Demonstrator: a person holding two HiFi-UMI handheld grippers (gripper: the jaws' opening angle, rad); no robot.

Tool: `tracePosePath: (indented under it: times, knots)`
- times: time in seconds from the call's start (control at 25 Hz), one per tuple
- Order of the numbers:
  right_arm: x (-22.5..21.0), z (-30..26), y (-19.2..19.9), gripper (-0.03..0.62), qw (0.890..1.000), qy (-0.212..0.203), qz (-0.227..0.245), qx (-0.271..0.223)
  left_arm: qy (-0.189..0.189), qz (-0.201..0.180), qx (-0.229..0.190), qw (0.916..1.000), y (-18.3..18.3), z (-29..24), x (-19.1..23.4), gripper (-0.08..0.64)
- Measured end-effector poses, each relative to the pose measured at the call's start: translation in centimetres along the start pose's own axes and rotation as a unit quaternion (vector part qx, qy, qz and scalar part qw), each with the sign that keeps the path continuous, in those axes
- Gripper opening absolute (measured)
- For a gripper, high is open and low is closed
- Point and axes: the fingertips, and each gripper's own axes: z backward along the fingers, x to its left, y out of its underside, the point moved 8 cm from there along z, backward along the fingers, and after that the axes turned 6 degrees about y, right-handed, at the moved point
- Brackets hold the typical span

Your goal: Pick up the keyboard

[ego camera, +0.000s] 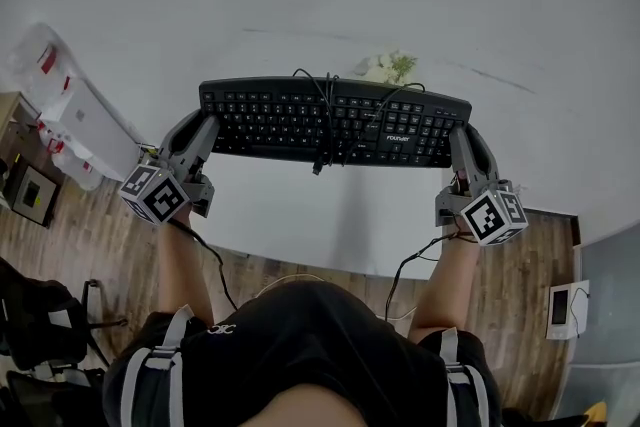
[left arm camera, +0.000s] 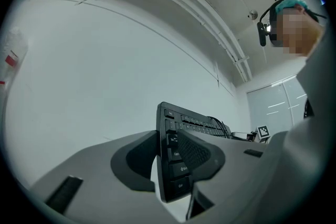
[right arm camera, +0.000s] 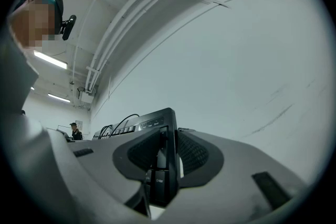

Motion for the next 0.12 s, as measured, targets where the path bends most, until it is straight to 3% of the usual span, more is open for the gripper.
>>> tracePosePath:
  times: [0.12]
  knots:
    - [-0.03, -0.12, 0.22, 0.110, 1.000, 0.002, -0.003, 0.001, 0.003, 0.001, 0.001, 1.0000, 0.01, -0.04, 0.34, 0.135]
